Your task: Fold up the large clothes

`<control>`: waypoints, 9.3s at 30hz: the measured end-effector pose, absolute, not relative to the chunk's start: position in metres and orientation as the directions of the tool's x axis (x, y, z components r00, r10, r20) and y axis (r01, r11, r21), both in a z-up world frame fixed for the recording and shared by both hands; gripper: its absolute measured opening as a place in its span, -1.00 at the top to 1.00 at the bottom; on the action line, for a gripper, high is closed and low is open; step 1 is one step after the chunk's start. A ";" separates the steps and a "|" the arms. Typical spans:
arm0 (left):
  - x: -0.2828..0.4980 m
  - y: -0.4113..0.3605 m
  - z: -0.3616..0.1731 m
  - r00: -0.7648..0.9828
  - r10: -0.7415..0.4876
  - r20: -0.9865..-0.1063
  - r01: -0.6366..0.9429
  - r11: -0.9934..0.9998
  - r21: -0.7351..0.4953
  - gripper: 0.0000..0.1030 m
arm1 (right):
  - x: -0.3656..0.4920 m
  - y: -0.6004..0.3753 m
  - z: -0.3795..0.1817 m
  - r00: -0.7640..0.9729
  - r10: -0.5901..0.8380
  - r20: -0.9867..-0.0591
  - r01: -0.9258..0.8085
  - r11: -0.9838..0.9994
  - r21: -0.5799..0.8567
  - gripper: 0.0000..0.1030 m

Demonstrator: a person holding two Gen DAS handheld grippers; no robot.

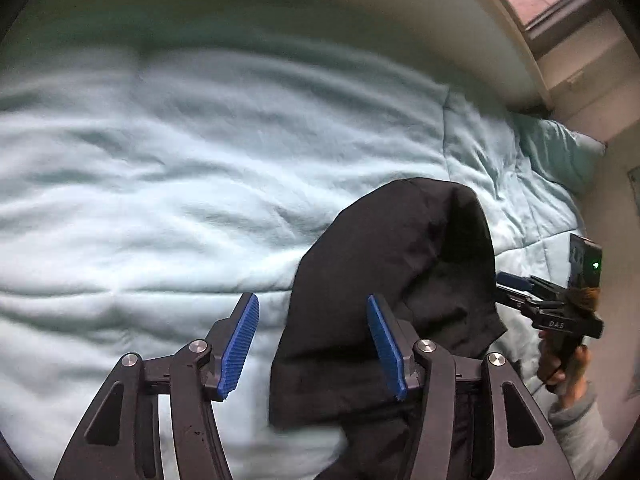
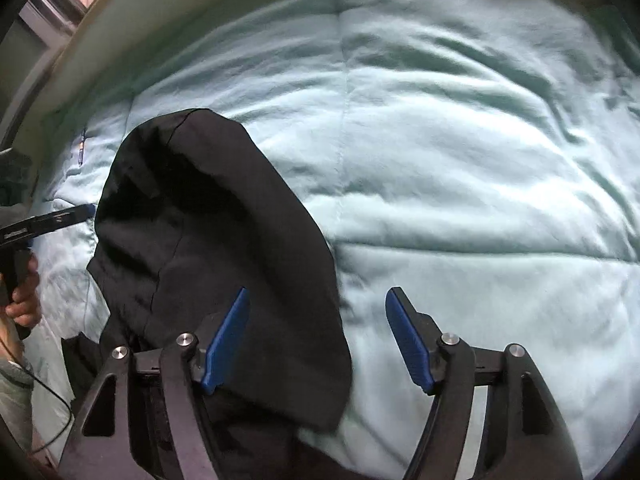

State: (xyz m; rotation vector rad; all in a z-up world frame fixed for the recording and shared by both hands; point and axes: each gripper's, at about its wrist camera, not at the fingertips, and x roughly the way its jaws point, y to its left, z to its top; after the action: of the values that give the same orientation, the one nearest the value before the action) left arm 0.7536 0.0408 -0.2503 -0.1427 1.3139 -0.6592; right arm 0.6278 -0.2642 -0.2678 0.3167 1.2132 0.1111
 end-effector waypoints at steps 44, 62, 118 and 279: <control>0.298 0.136 -0.252 0.049 -0.324 -0.945 0.468 0.843 -0.264 0.70 | 0.256 -0.126 -0.237 0.268 0.106 -0.958 -0.091 0.992 0.084 0.52; 0.386 0.056 -0.200 0.091 -0.472 -0.877 0.508 0.779 -0.366 -0.10 | 0.371 -0.088 -0.199 0.331 0.232 -0.914 -0.052 0.972 0.228 -0.01; 0.141 0.312 -0.194 0.248 -0.332 -0.910 -0.018 0.938 -0.346 0.01 | 0.088 -0.171 -0.199 0.238 0.108 -0.965 0.205 0.966 0.158 -0.14; 0.509 0.208 -0.197 0.453 -0.471 -0.757 0.164 0.879 -0.448 0.76 | 0.385 -0.301 -0.175 0.528 -0.125 -0.840 0.201 0.979 -0.019 0.82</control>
State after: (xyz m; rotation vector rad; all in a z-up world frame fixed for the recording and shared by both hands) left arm 0.5091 0.2081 -0.1966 -0.3330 1.0314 -0.4005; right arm 0.3853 -0.3010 -0.1752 0.0832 0.9965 -0.1949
